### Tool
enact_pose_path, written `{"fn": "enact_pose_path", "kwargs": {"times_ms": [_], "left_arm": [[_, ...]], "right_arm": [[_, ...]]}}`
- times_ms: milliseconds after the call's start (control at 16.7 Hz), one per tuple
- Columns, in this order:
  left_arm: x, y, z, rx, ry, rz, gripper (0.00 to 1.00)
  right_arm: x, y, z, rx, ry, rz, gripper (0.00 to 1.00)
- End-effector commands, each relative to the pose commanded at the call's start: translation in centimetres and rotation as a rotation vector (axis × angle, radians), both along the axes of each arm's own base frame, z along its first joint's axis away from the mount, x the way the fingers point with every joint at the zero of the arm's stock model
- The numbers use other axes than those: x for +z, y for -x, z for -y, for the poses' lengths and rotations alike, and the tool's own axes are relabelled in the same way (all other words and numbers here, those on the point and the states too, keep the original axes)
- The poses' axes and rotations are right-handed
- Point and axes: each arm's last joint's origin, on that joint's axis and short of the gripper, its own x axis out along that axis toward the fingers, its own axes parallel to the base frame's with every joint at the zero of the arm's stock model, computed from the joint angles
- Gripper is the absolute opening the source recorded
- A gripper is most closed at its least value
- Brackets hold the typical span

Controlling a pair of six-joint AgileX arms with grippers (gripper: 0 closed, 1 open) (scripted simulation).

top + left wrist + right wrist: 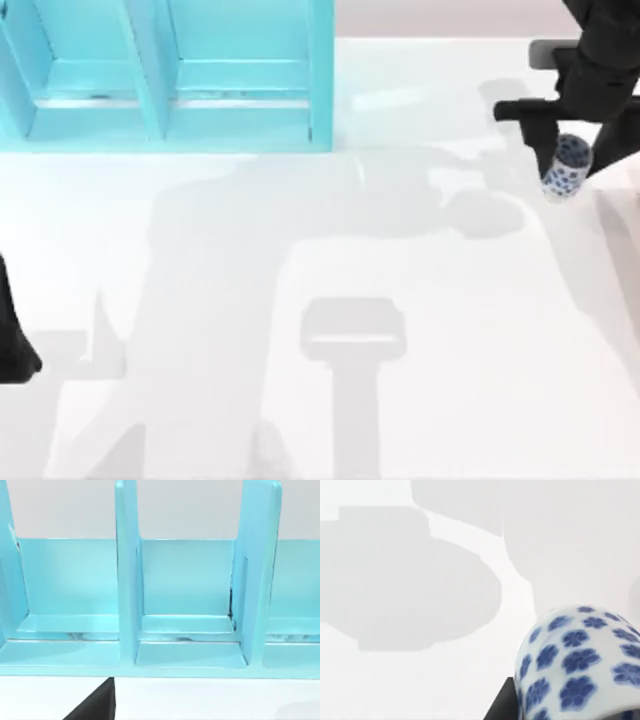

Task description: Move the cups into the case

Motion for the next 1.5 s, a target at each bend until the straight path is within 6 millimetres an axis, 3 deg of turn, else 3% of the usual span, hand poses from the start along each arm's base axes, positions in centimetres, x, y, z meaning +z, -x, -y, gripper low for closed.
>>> {"fn": "enact_pose_path", "kwargs": {"times_ms": [300, 600, 720, 960, 1140, 1320, 1500], "left_arm": [[0.0, 0.0, 0.0, 0.0, 0.0, 0.0, 1.0], [0.0, 0.0, 0.0, 0.0, 0.0, 0.0, 1.0], [0.0, 0.0, 0.0, 0.0, 0.0, 0.0, 1.0], [0.0, 0.0, 0.0, 0.0, 0.0, 0.0, 1.0], [0.0, 0.0, 0.0, 0.0, 0.0, 0.0, 1.0], [0.0, 0.0, 0.0, 0.0, 0.0, 0.0, 1.0], [0.0, 0.0, 0.0, 0.0, 0.0, 0.0, 1.0]], "right_arm": [[5.0, 0.7, 5.1, 0.0, 0.0, 0.0, 0.0], [5.1, 0.7, 5.2, 0.002, 0.001, 0.0, 0.0], [5.7, 1.3, 6.8, 0.002, 0.002, 0.006, 0.0], [7.5, 5.0, 14.2, 0.005, 0.003, 0.003, 0.0], [8.7, 10.1, 20.2, 0.005, 0.001, -0.004, 0.0], [9.4, 13.6, 22.9, 0.004, 0.004, 0.006, 0.0], [9.5, 14.2, 23.2, 0.004, 0.005, 0.007, 0.0]]}}
